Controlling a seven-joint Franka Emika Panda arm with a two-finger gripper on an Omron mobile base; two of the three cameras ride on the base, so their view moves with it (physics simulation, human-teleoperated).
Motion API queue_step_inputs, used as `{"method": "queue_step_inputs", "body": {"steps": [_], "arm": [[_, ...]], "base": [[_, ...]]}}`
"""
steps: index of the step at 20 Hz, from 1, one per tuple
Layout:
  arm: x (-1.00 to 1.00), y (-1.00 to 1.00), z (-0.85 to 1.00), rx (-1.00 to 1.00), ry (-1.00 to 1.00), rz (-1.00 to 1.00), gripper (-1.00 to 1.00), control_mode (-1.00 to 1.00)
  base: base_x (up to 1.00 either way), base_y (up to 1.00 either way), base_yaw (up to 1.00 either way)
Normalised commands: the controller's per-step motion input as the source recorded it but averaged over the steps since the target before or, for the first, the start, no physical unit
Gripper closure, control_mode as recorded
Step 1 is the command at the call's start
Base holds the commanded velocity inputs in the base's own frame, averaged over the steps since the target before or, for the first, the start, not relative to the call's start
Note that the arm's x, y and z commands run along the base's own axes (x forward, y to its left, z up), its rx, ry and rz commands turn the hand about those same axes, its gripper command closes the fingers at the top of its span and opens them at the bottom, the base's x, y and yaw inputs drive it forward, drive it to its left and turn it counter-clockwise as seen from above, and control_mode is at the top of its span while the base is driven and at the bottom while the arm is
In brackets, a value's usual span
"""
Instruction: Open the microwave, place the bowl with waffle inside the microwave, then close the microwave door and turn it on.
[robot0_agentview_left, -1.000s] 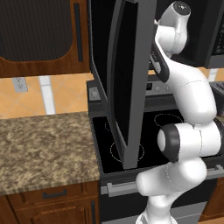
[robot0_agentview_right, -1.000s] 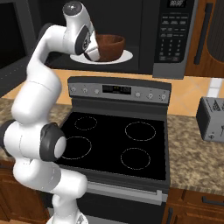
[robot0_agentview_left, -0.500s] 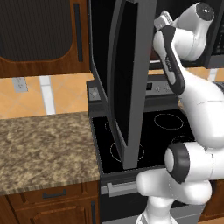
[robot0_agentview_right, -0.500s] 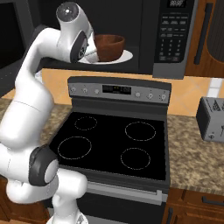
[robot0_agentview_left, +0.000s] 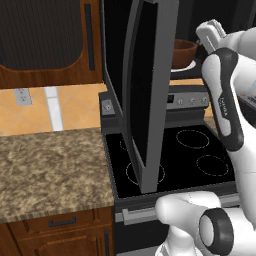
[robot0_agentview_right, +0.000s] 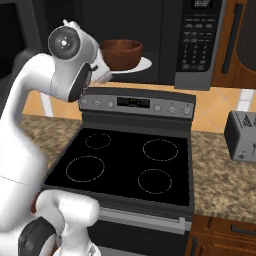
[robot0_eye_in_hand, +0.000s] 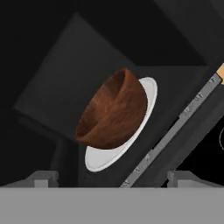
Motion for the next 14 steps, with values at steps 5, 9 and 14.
{"method": "queue_step_inputs", "body": {"steps": [5,9,14], "arm": [[-1.0,-0.02,0.11,-0.55,-0.29,0.07,-1.0,-1.0],[-1.0,0.0,0.08,-0.43,-0.23,0.0,-1.0,-1.0],[-0.91,0.18,0.25,-0.15,-0.01,0.0,-1.0,-1.0]], "base": [[0.0,0.0,0.0],[0.0,0.0,0.0],[0.0,0.0,0.0]]}}
